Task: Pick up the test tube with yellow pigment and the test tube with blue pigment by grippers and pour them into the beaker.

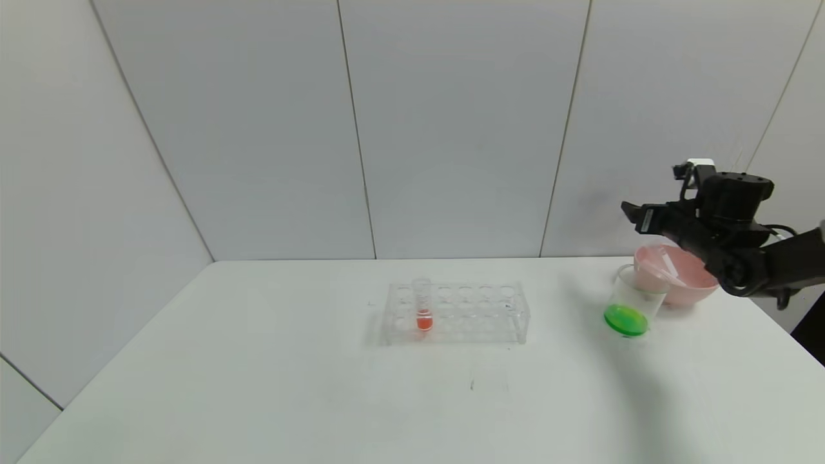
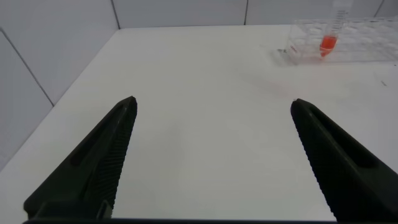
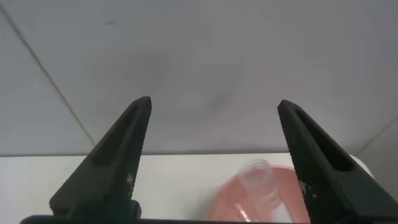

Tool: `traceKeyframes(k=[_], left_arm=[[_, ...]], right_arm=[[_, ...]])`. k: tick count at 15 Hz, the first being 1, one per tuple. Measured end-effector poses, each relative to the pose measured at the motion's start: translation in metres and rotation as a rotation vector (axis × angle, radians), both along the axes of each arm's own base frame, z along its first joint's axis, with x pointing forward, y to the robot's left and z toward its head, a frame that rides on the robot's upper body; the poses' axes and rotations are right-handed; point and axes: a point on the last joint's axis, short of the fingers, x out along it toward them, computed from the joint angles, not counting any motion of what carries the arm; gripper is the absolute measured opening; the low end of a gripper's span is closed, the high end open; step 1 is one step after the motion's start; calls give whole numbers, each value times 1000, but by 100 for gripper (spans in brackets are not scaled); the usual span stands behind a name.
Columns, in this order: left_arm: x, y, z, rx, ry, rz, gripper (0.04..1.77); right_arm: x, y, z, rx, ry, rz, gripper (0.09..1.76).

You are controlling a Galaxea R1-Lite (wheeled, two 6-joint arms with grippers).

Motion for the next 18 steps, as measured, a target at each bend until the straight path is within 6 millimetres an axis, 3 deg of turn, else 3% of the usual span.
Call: traceKeyframes(k=[4,7,11,18], left_arm=[[0,0,0,0,0,0,176],[0,0,0,0,0,0,176],[0,0,0,0,0,0,176],[0,0,0,0,0,0,176]], right_arm=[[-2,78,20,-2,-44,101,156],[-24,99,40,1,-73,150,161],[-80,95,75,8,-149,167,165],[-212,59,124,6,-304,101,168]])
